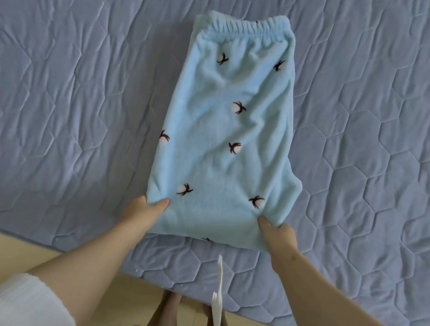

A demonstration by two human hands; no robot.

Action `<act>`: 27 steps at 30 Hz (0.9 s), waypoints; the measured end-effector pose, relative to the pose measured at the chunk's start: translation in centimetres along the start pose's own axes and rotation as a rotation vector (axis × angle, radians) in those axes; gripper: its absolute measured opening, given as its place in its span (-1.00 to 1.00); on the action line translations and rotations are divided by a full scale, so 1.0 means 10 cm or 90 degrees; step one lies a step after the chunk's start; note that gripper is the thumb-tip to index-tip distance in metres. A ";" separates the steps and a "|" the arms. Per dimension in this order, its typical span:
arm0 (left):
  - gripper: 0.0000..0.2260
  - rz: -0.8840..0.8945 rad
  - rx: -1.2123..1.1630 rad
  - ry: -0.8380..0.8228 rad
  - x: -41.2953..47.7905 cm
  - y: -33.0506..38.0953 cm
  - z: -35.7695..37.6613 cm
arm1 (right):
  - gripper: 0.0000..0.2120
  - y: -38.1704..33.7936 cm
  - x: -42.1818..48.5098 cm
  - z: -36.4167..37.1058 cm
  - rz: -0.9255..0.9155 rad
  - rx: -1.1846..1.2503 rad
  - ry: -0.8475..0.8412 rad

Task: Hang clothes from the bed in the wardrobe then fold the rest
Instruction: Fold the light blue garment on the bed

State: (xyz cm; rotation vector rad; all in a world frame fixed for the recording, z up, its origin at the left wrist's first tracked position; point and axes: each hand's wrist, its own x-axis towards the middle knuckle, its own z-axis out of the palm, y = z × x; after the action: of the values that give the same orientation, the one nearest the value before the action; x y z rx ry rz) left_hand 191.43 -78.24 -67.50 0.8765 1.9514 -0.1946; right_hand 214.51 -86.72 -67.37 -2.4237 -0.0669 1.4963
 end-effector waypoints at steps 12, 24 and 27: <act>-0.21 0.642 0.781 0.057 0.07 -0.24 0.39 | -0.17 0.24 0.03 0.46 -0.558 -0.690 -0.049; -0.44 0.566 0.732 -0.046 -0.14 0.02 0.15 | -0.48 -0.10 -0.09 0.34 -0.482 -0.740 -0.042; -0.51 0.501 0.702 -0.150 -0.37 0.07 0.00 | -0.51 -0.14 -0.41 0.21 -0.392 -0.767 -0.123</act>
State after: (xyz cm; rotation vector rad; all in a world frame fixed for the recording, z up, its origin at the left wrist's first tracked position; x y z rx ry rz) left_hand 192.96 -79.58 -64.29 2.1250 1.0460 -0.8866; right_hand 210.92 -85.68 -64.33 -2.4807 -2.0402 1.5449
